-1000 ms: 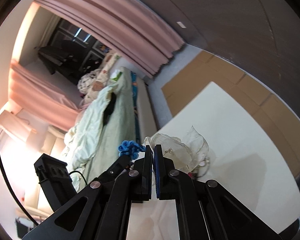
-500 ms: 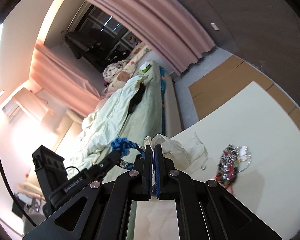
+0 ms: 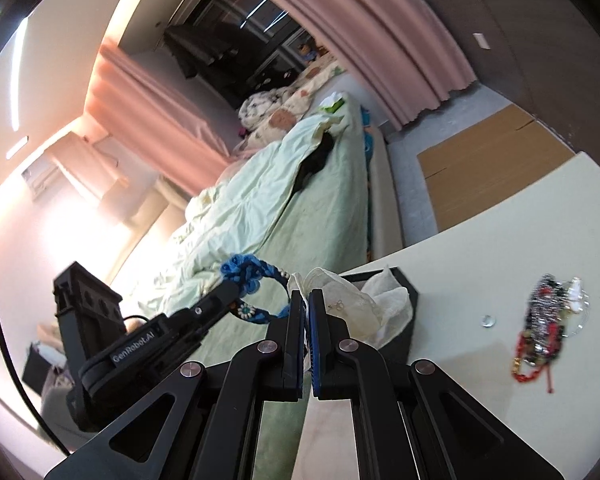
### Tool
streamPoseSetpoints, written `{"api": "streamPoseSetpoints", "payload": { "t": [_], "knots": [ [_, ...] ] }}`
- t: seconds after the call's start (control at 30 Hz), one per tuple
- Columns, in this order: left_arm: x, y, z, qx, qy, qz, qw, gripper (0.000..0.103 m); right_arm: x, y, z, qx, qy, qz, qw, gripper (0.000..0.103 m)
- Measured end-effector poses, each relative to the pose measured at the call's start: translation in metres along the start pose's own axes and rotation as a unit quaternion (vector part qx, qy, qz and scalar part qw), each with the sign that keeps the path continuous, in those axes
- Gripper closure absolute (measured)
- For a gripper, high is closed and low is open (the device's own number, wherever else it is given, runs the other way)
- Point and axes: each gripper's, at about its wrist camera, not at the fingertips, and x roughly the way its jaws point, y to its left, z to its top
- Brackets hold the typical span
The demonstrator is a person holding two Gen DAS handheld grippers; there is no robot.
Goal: Organize jewelry
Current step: 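Lower the lace pouch into the box with the right tool while the left drops the blue item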
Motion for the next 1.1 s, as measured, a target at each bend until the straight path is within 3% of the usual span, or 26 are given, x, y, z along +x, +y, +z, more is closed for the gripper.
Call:
{"api": "streamPoseSetpoints", "payload": {
  "t": [0.27,0.33,0.37,0.4,0.47,0.8,0.97,1.1],
  "knots": [
    [-0.010,0.030,0.015,-0.036,-0.017,0.014,0.9991,0.092,0.048,0.012,0.000,-0.045,0.057,-0.003,0.997,0.099],
    [-0.008,0.033,0.015,-0.040,-0.016,0.016,0.9989,0.092,0.058,0.010,-0.002,-0.048,0.069,-0.020,0.996,0.097],
    [-0.007,0.032,0.014,-0.040,-0.015,0.016,0.9990,0.092,0.066,0.004,-0.003,-0.038,0.089,-0.024,0.995,0.085],
    [-0.005,0.031,0.014,-0.039,-0.013,0.016,0.9990,0.092,0.070,-0.001,-0.005,-0.024,0.106,-0.028,0.994,0.057],
    [0.000,0.027,0.012,-0.035,-0.008,0.015,0.9992,0.092,0.073,-0.015,-0.006,0.005,0.115,-0.039,0.993,0.040],
    [0.031,0.006,0.000,-0.015,0.032,0.005,0.9994,0.092,0.029,-0.031,0.005,0.020,0.069,-0.060,0.996,0.039],
    [0.036,-0.012,-0.004,0.019,0.027,0.030,0.9990,0.089,0.011,-0.034,0.011,0.016,0.054,-0.077,0.995,0.039],
    [0.061,-0.008,-0.013,0.008,0.089,0.039,0.9953,0.086,-0.003,-0.037,0.013,0.016,0.048,-0.079,0.996,0.039]
  ]
}}
